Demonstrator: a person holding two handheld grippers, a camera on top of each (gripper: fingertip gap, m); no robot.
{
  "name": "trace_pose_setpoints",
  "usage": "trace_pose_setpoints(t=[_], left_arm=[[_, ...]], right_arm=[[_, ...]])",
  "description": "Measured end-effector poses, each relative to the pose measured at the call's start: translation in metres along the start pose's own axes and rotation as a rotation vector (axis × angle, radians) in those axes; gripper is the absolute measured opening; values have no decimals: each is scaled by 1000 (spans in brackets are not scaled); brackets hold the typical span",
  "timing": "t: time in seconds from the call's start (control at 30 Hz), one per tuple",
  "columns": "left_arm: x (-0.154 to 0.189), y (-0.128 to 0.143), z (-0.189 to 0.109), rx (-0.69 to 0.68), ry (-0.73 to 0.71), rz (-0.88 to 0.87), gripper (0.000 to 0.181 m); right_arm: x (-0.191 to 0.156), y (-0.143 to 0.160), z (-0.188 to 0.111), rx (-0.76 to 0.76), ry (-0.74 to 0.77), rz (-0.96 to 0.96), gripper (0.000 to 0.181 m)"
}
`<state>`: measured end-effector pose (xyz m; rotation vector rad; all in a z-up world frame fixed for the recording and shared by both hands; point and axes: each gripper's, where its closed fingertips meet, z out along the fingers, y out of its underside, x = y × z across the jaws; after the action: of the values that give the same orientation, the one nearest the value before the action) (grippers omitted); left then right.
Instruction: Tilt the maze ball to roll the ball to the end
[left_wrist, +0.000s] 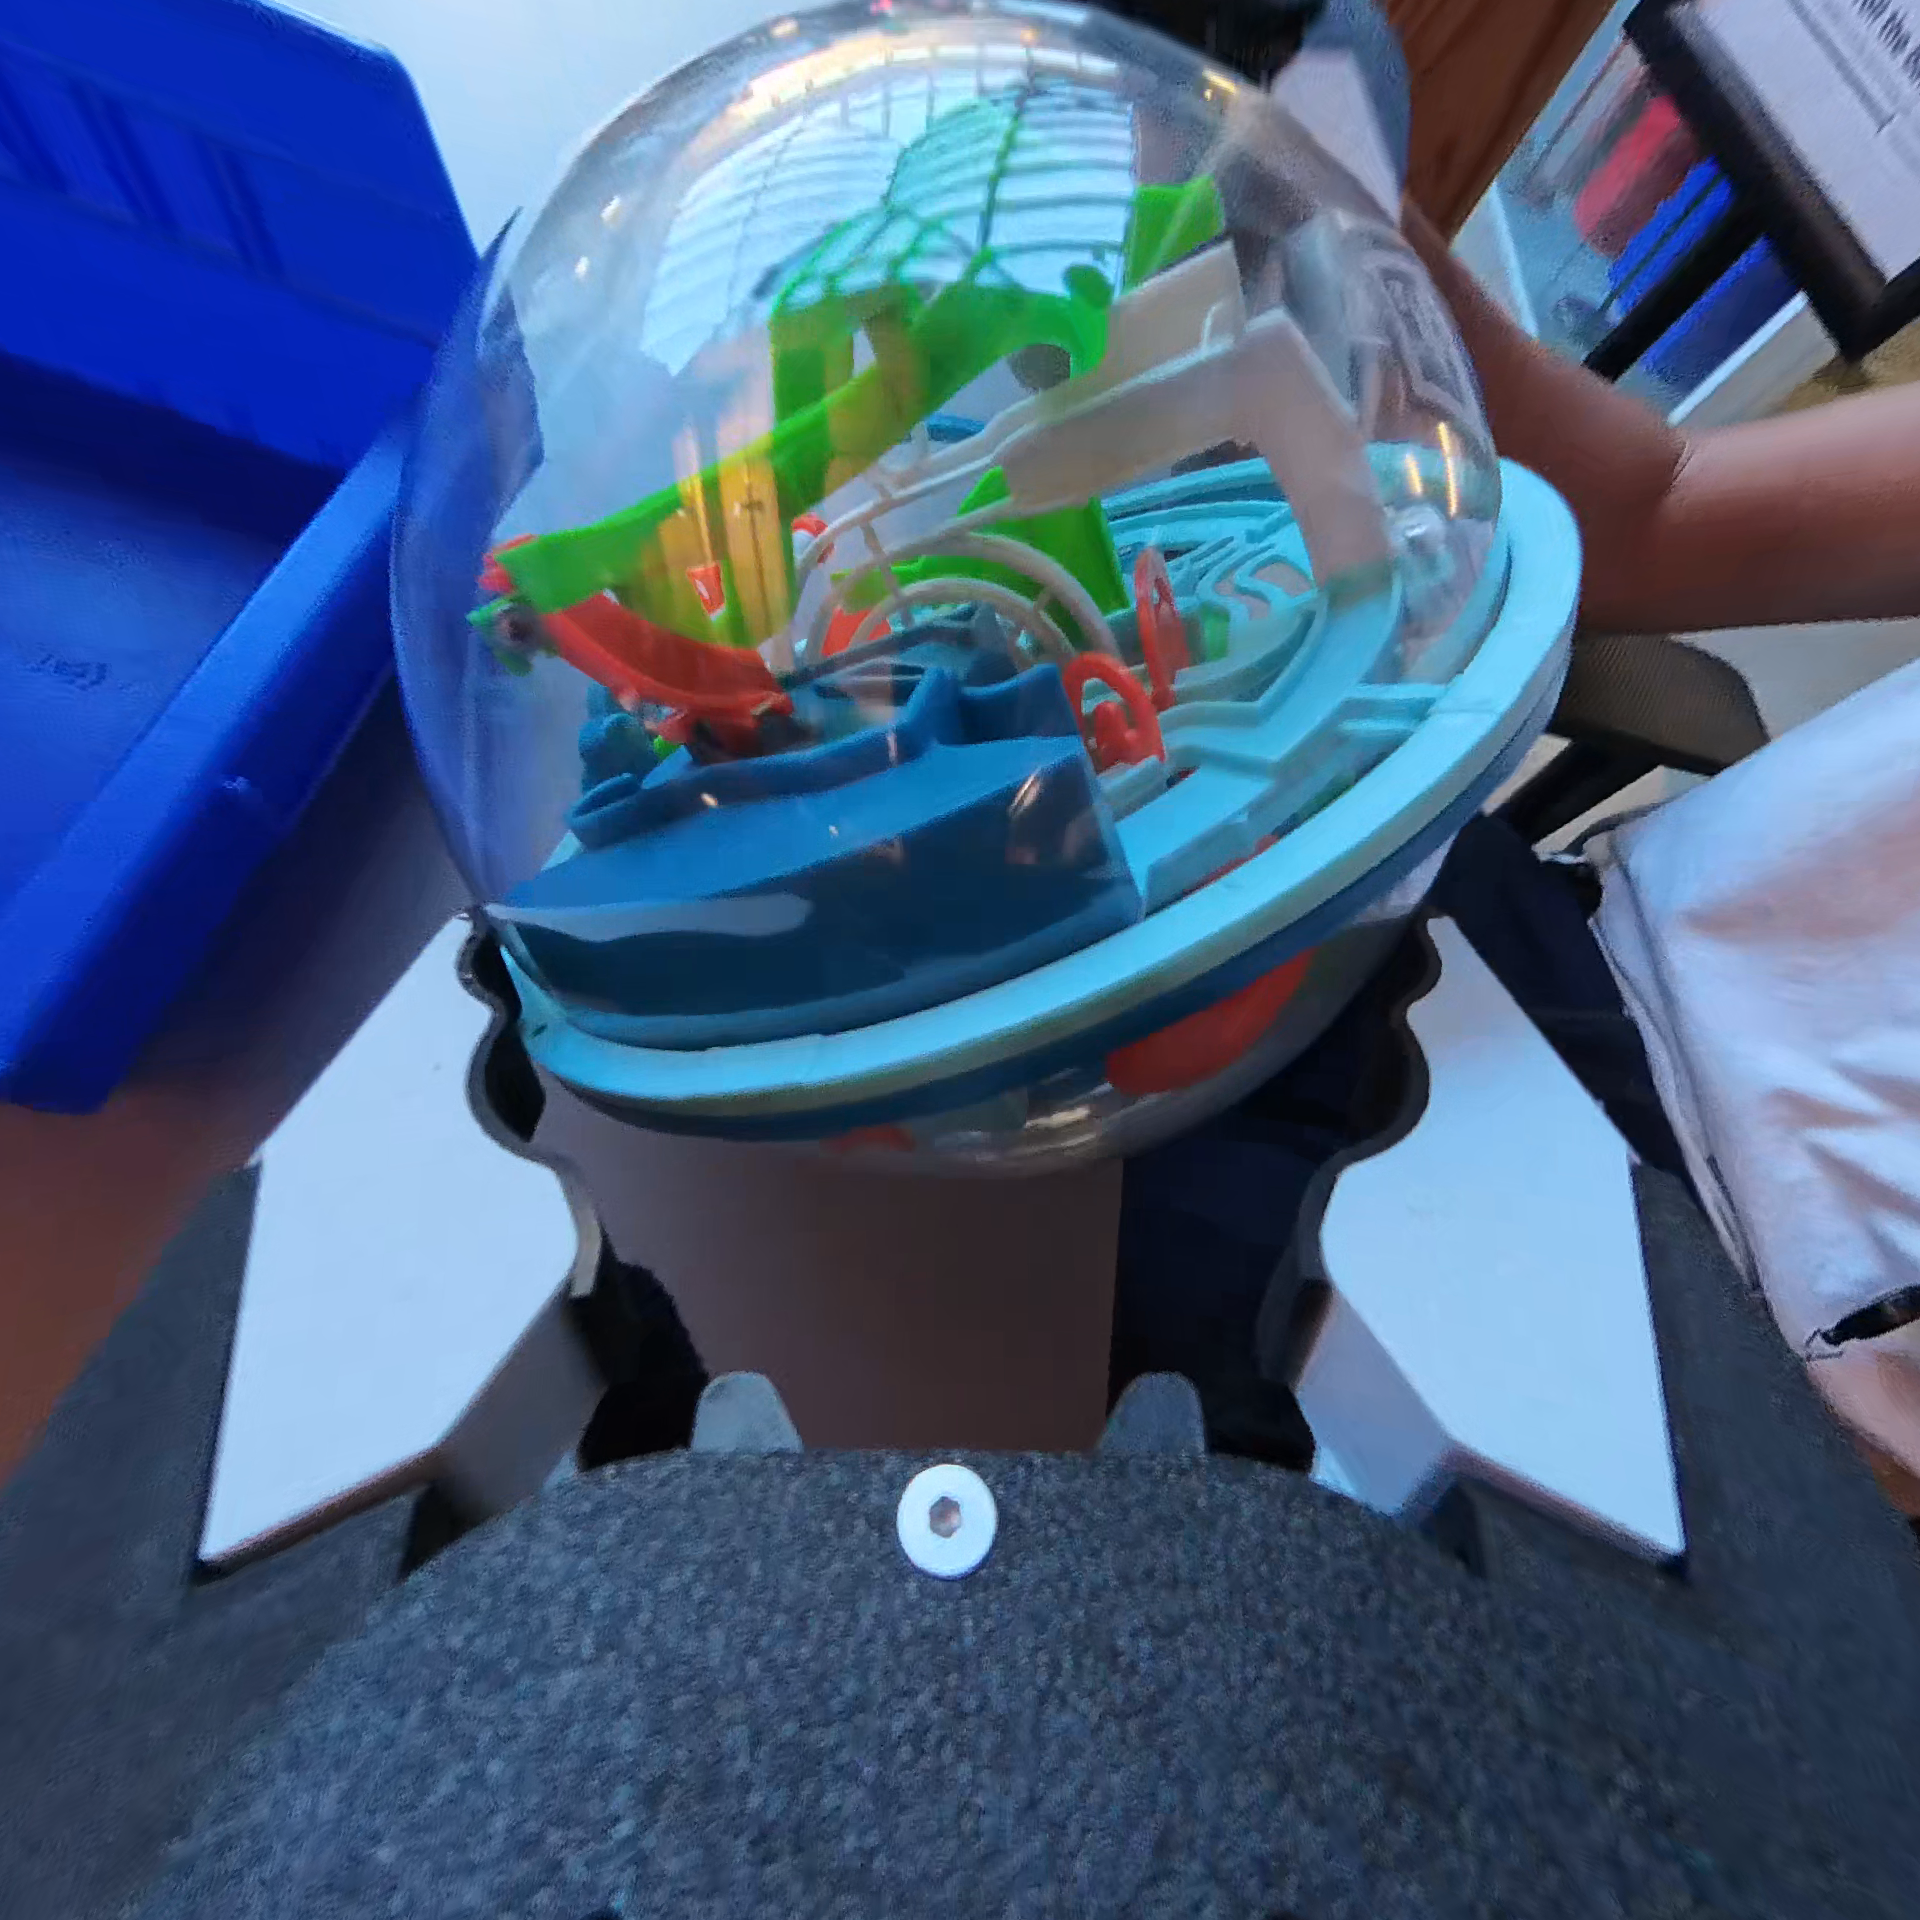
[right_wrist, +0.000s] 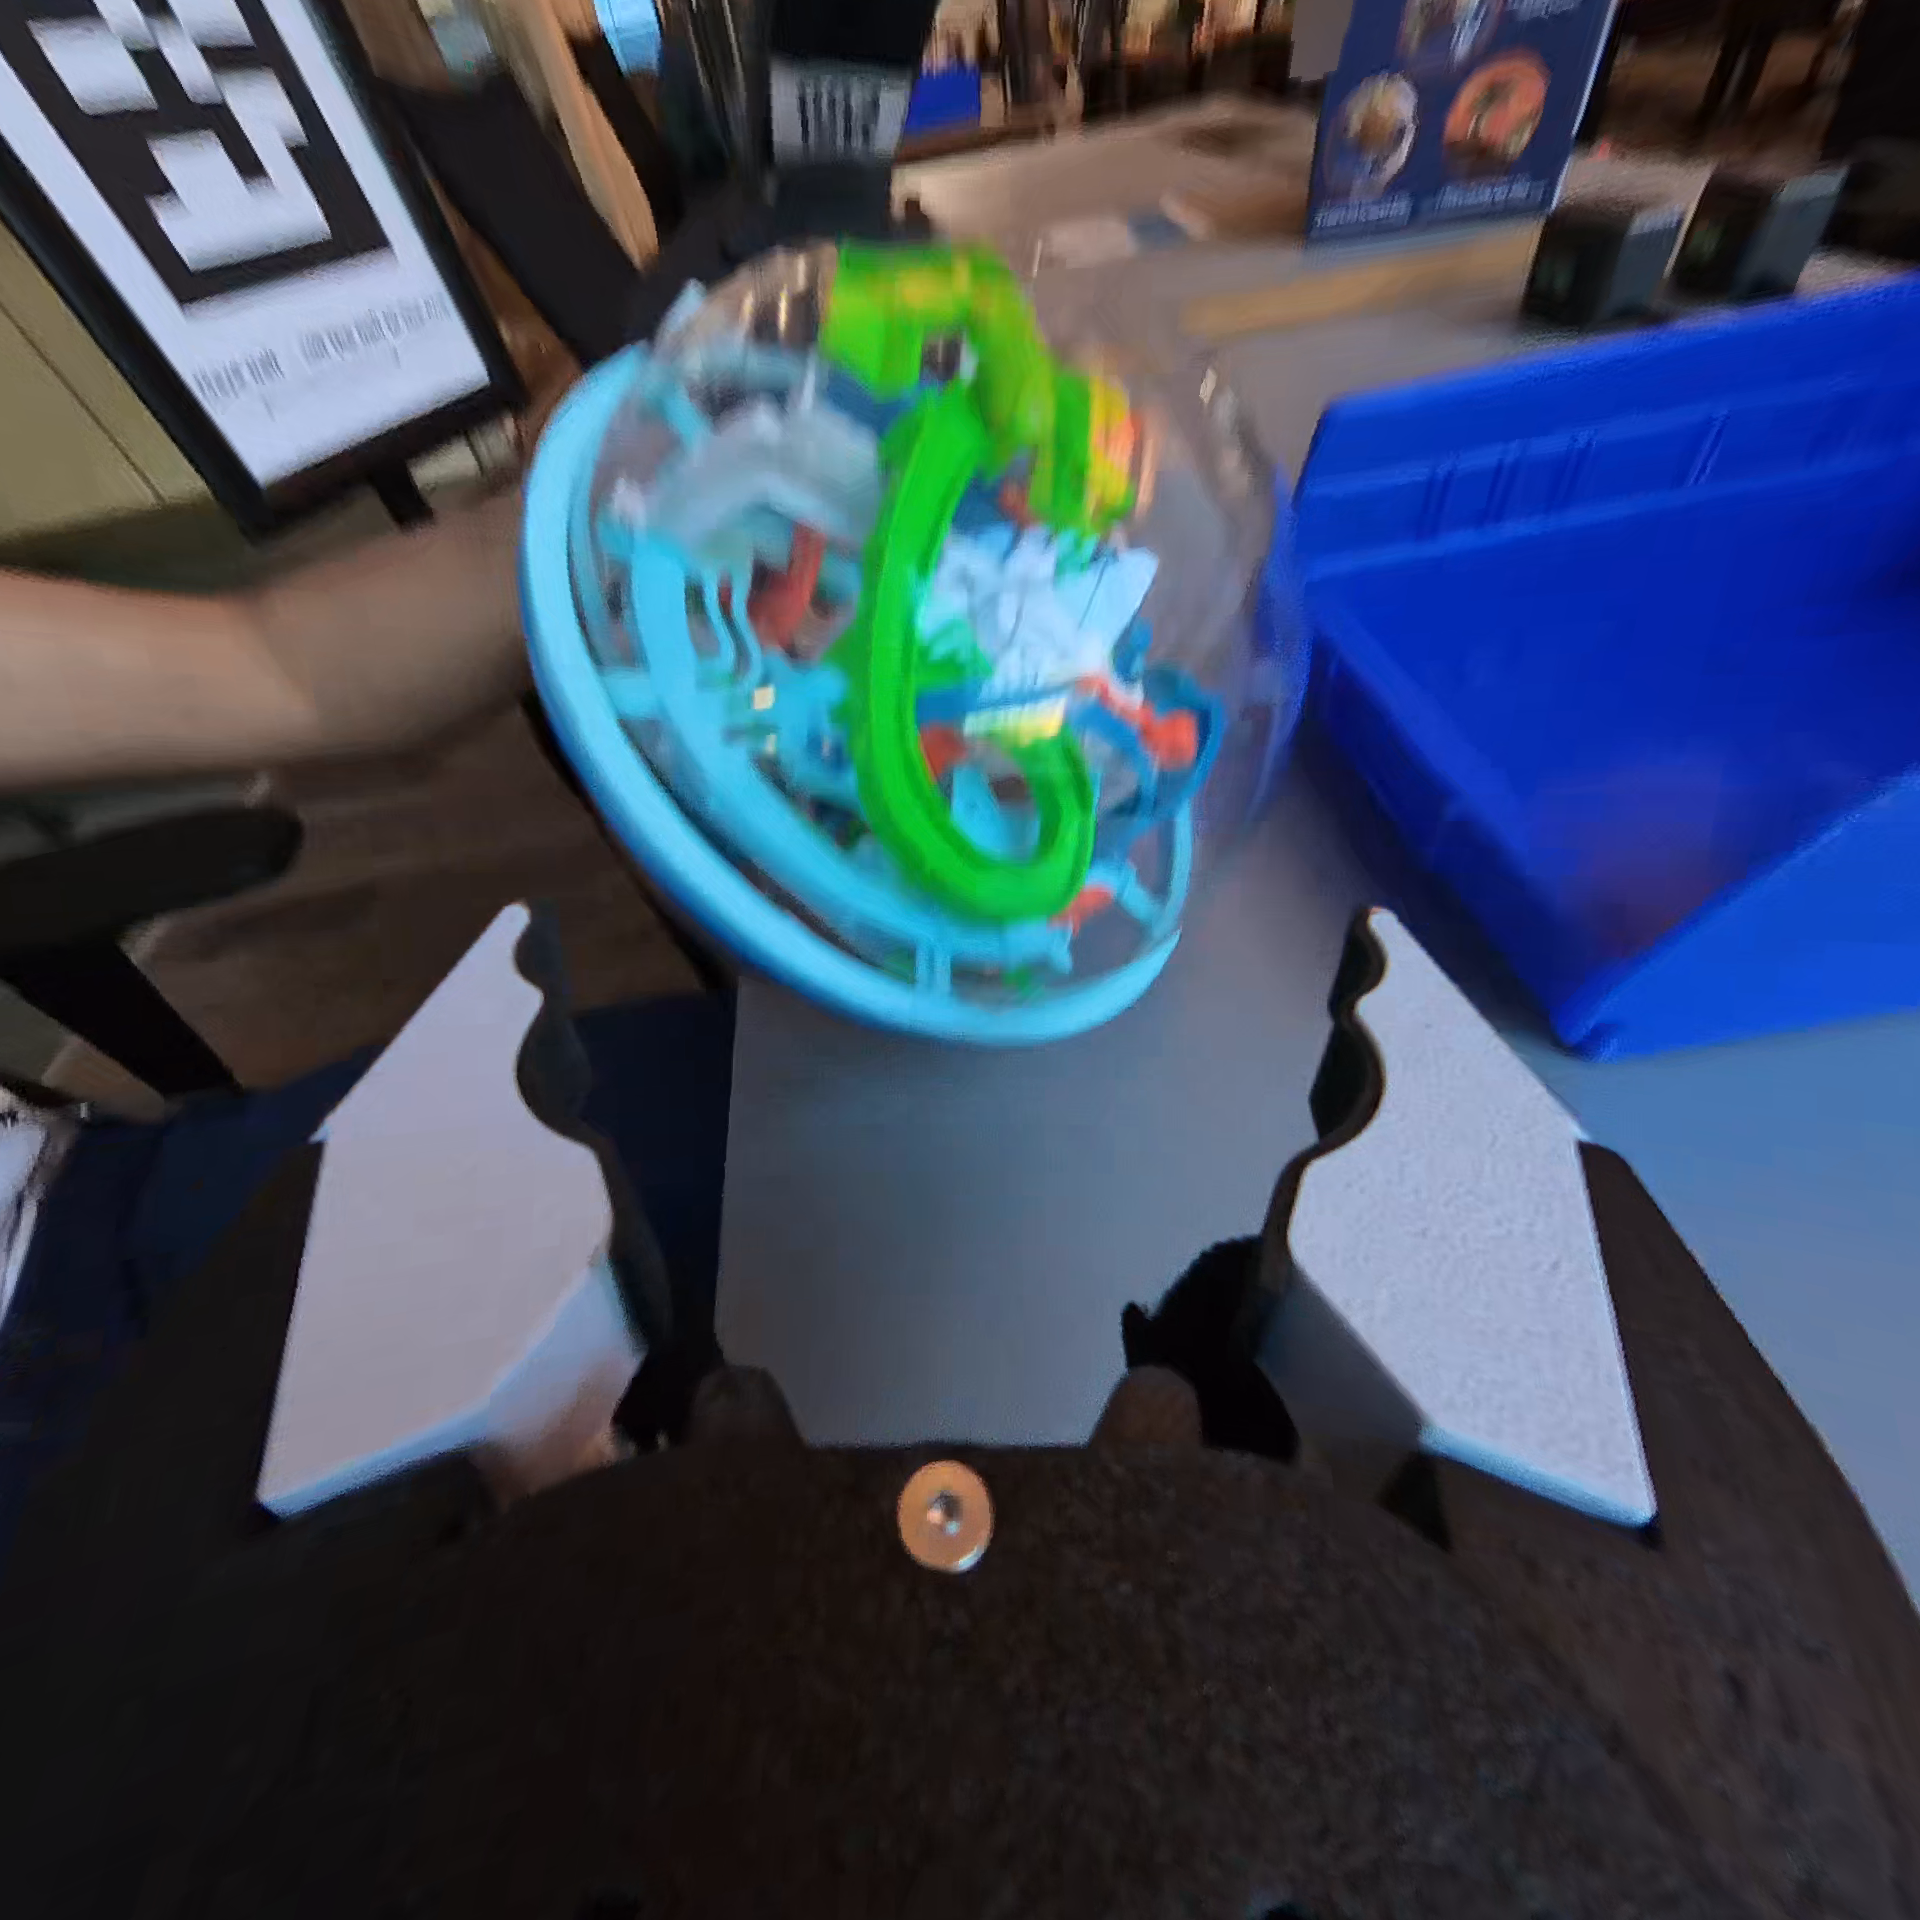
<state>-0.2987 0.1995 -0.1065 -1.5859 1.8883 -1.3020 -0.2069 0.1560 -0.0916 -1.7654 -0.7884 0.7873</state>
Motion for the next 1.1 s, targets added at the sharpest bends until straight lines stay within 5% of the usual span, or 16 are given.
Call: trace_pose_setpoints(t=[0.17, 0.33, 0.63, 1.1], left_arm=[[-7, -4, -1, 121, 17, -106, 157], [-7, -1, 5, 190, 19, -168, 156], [16, -18, 19, 387, 188, -326, 156], [21, -32, 27, 391, 306, -574, 156]], right_arm=[[4, 29, 25, -118, 43, -38, 149], [9, 16, 57, -52, 118, -76, 153], [-3, -20, 27, 34, 65, 7, 155], [1, -26, 13, 7, 34, 259, 155]])
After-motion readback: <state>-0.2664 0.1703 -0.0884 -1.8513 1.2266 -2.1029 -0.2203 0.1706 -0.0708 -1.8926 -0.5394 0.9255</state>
